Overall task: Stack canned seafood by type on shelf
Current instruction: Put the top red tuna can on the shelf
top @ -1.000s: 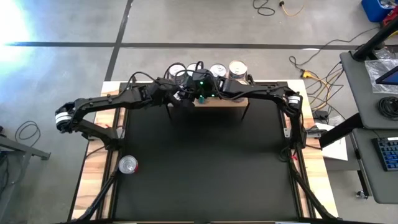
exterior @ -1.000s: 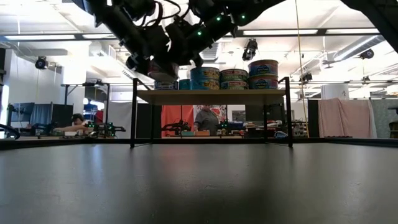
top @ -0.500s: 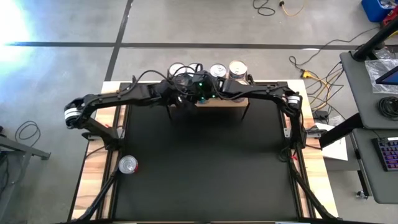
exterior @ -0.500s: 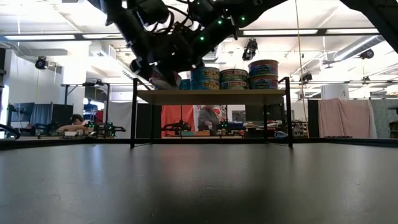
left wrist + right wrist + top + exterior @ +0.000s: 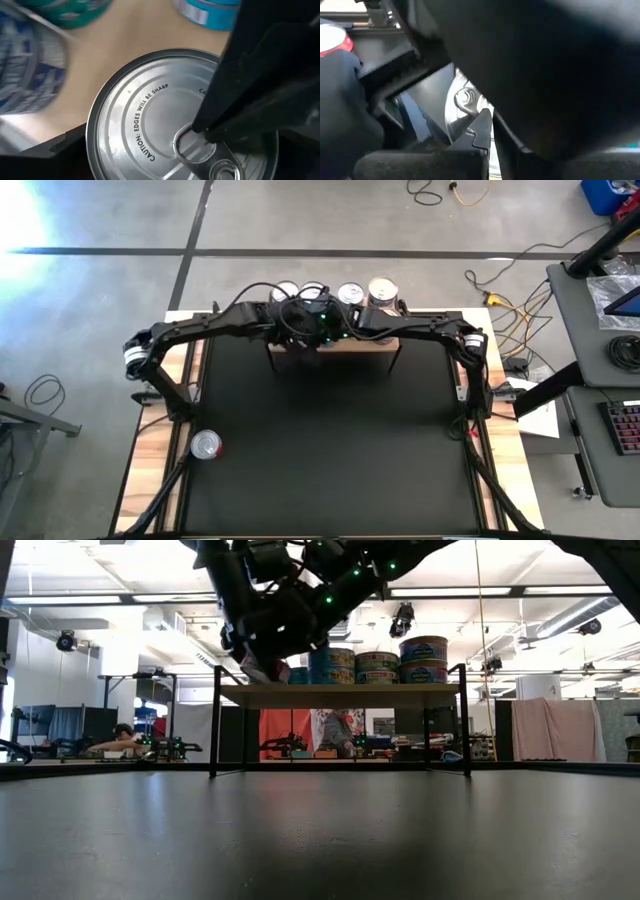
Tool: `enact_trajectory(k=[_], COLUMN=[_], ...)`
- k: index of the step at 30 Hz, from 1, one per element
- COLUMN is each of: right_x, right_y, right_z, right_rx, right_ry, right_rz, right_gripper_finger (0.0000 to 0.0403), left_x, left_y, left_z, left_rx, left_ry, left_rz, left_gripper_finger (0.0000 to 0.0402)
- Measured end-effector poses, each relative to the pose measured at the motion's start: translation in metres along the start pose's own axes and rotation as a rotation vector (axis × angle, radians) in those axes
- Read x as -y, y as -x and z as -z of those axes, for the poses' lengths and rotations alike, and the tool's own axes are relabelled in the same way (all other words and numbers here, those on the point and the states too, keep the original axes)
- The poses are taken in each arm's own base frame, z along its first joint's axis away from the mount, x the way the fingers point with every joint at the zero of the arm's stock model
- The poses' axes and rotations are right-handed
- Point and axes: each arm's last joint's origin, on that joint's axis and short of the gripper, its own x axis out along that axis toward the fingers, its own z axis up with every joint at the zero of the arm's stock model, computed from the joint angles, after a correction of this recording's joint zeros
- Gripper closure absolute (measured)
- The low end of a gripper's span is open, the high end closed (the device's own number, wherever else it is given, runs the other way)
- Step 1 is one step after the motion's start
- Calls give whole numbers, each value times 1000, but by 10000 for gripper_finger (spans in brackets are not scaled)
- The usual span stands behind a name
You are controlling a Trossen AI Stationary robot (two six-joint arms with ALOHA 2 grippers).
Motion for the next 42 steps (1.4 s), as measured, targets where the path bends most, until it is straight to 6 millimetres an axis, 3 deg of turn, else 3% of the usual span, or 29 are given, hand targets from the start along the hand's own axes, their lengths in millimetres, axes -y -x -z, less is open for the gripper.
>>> enact_trajectory(k=[8,13,22,34,42], right_x=[-1,1,1,-2,2], right_y=[0,0,-2,-7,-7], right_z=[5,-2,-7,0,-12], right_rx=[-52,24,107,118,268], right_ry=[3,29,-26,-52,-127], right_rz=[-9,18,-38,-53,-37], right_gripper_finger=[394,394,394,394,394], left_x=[-1,-4,-6,-4,-2], left_y=[4,4,9,3,-3], left_z=[1,2,4,50,54], left_rx=[-21,-22,14,257,289], left_ry=[-3,1,-4,45,-16], left_rz=[57,-34,-39,20,14], left_gripper_finger=[1,1,1,1,1])
